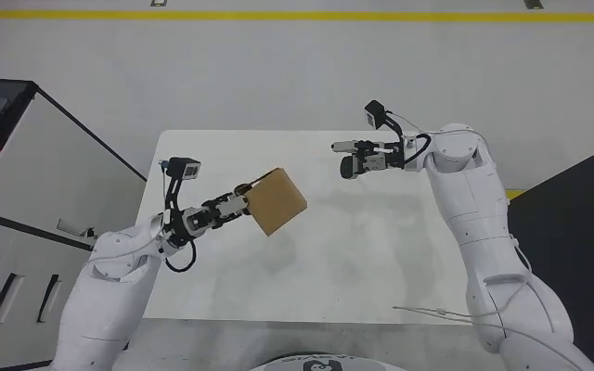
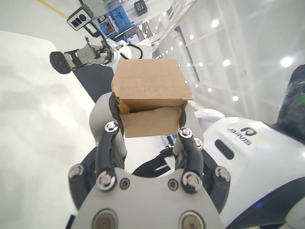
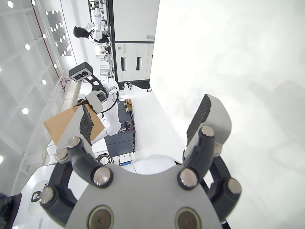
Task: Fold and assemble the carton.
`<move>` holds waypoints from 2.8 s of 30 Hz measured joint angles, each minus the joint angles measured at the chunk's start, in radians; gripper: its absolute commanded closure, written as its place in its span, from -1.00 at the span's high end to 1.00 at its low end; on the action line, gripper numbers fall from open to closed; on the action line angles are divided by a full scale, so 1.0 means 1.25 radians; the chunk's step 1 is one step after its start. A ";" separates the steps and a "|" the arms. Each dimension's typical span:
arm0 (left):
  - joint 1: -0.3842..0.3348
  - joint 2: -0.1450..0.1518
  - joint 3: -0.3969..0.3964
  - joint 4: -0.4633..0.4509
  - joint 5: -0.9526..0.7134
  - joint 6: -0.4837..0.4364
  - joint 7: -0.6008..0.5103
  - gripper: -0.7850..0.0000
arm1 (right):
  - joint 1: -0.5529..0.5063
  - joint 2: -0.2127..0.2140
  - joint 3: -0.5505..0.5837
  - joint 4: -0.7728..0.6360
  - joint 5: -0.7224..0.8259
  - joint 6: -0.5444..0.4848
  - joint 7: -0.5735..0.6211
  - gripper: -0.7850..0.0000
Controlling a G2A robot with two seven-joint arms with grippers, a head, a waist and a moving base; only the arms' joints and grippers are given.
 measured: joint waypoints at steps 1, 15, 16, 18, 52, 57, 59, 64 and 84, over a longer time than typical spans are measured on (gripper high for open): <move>0.000 0.000 0.000 0.001 0.001 -0.003 0.000 -1.00 | 0.000 0.000 0.000 0.000 0.000 0.000 0.000 1.00; -0.045 0.005 0.004 0.070 0.242 -0.164 -0.024 -1.00 | 0.000 0.000 0.000 0.000 0.000 0.000 0.000 1.00; -0.050 0.006 0.010 0.084 0.270 -0.187 -0.020 -1.00 | 0.000 0.000 0.000 0.000 0.000 0.000 0.000 1.00; -0.064 0.008 0.029 0.105 0.336 -0.221 0.008 -1.00 | 0.000 0.000 0.000 0.000 0.000 0.000 0.000 1.00; -0.230 -0.032 0.231 0.355 0.908 -0.381 0.419 -1.00 | 0.000 0.000 0.000 0.000 0.000 0.000 0.000 1.00; -0.228 -0.033 0.240 0.350 0.913 -0.380 0.420 -1.00 | 0.000 0.000 0.000 0.000 0.000 0.000 0.000 1.00; -0.231 -0.033 0.266 0.340 0.933 -0.381 0.438 -1.00 | 0.000 0.000 0.000 0.000 0.000 0.000 0.000 1.00; -0.271 -0.024 0.339 0.344 1.024 -0.381 0.523 -1.00 | 0.000 0.000 0.000 0.000 0.000 0.000 0.000 1.00; -0.535 0.040 0.733 0.545 1.369 -0.381 1.132 -1.00 | 0.000 0.000 0.000 0.000 0.000 0.000 0.000 1.00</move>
